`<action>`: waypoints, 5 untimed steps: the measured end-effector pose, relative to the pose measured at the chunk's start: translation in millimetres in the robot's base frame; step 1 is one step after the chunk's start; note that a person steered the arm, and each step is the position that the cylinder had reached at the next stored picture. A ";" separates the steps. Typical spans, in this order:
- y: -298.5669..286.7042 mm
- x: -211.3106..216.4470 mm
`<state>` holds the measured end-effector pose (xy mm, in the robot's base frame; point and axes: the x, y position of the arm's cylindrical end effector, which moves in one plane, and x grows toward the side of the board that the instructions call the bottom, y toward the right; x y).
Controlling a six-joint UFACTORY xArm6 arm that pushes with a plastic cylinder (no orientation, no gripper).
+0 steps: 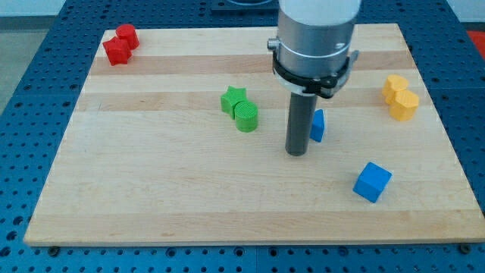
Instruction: Move the blue triangle towards the top center
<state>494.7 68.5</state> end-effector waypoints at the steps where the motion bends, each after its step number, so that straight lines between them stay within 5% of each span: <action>1: 14.2 13.5; 5: 46.3 -36.8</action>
<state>457.9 114.8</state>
